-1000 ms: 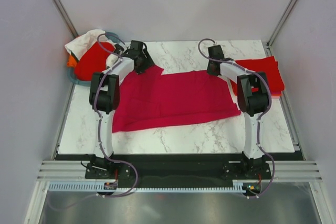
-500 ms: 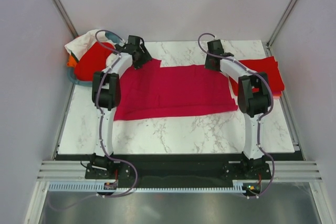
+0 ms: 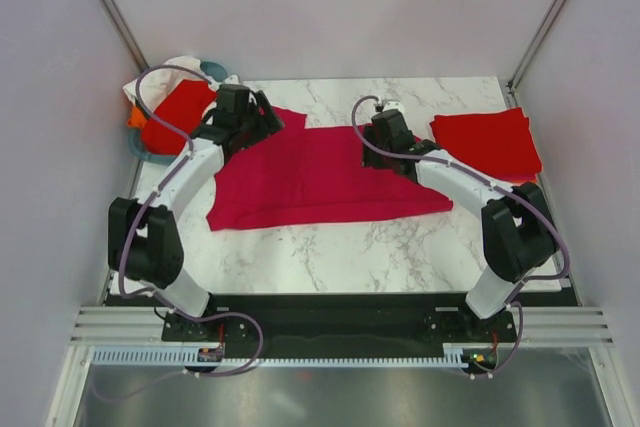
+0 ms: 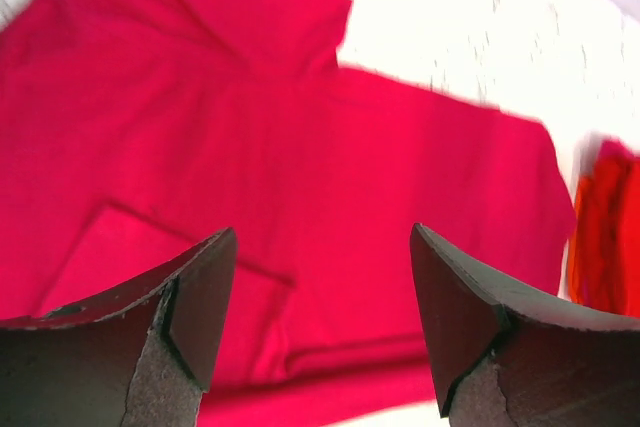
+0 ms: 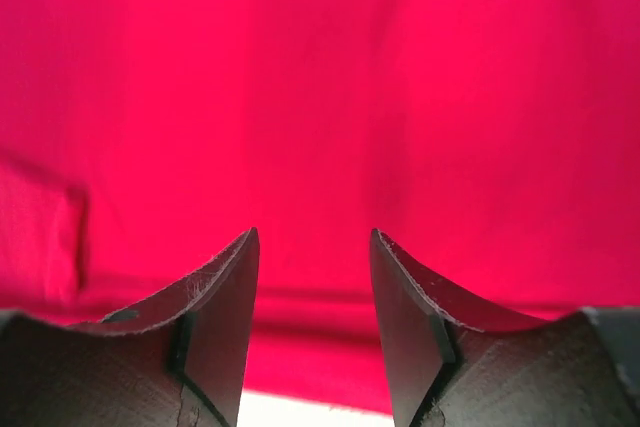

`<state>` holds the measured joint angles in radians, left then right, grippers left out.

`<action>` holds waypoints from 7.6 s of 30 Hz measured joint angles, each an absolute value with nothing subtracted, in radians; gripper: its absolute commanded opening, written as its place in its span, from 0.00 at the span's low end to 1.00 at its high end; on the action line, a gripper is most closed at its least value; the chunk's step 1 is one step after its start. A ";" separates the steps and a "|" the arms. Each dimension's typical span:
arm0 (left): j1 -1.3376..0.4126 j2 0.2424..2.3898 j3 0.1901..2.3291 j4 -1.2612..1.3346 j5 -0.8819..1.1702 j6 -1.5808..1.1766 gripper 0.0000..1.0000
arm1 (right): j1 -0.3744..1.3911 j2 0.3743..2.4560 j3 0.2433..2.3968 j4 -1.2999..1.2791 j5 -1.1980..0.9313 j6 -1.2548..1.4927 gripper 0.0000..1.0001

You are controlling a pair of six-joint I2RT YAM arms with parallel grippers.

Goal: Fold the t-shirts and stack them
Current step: Fold the tshirt

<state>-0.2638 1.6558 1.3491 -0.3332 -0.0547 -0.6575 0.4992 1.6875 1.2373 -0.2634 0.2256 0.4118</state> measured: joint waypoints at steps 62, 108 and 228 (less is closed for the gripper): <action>-0.344 1.641 0.883 -0.199 0.141 -0.656 0.78 | 0.689 1.728 0.945 -0.086 -0.178 0.504 0.53; -0.306 1.519 0.788 -0.202 0.089 -0.694 0.81 | 0.872 1.906 1.122 -0.010 -0.133 0.620 0.00; -0.074 1.117 0.433 -0.334 -0.045 -0.970 0.02 | 0.390 1.270 0.557 -0.419 0.449 1.013 0.00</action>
<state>-0.0742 1.1172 0.4328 -0.3336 -0.0448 -0.9703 0.3904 1.2701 0.5568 -0.4194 0.4492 1.0126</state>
